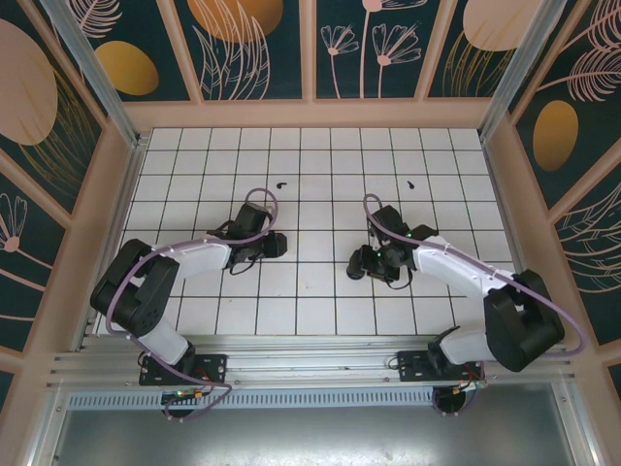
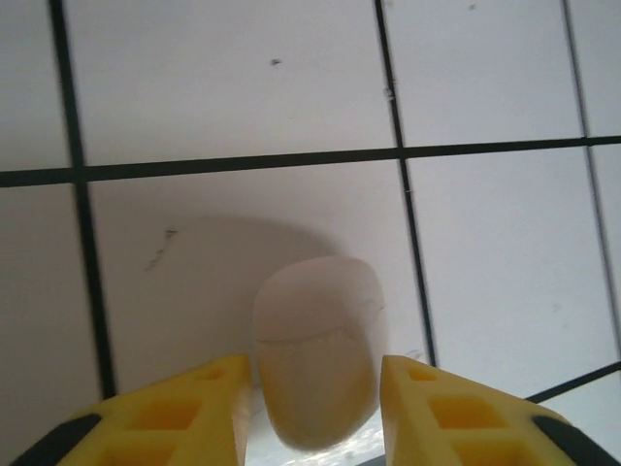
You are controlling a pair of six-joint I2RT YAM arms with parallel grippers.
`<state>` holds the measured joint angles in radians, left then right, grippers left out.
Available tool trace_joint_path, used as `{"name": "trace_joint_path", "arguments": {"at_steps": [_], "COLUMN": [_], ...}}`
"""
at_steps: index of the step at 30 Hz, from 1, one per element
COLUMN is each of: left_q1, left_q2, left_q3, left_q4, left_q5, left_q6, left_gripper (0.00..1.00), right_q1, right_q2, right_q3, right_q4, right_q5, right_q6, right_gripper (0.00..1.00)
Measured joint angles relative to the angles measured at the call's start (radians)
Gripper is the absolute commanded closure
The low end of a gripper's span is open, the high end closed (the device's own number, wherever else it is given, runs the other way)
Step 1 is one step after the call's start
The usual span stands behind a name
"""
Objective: Insert the wireless bluetooth earbuds into the charging case
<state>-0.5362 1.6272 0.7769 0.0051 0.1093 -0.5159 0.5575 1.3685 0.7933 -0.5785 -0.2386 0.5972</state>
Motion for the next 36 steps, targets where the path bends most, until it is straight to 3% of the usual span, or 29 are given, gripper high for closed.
{"name": "trace_joint_path", "arguments": {"at_steps": [4, 13, 21, 36], "left_q1": [0.001, 0.001, 0.001, 0.001], "left_q2": [-0.035, -0.121, -0.179, -0.211], "left_q3": [0.013, 0.058, 0.058, 0.026], "left_q4": [-0.054, -0.115, -0.118, -0.104], "left_q5": [-0.043, -0.1, -0.097, -0.058], "left_q6": [0.019, 0.045, 0.043, 0.011], "left_gripper": [0.48, 0.46, 0.45, 0.45], "right_q1": [0.0, 0.0, 0.009, 0.12], "right_q2": [0.041, 0.108, 0.215, 0.343], "right_q3": [0.005, 0.04, 0.101, 0.221], "right_q4": [-0.006, -0.01, -0.01, -0.029], "right_q5": [0.014, 0.04, 0.073, 0.137], "right_q6": [-0.016, -0.046, -0.074, -0.114], "right_gripper": [0.44, 0.43, 0.43, 0.43]}}
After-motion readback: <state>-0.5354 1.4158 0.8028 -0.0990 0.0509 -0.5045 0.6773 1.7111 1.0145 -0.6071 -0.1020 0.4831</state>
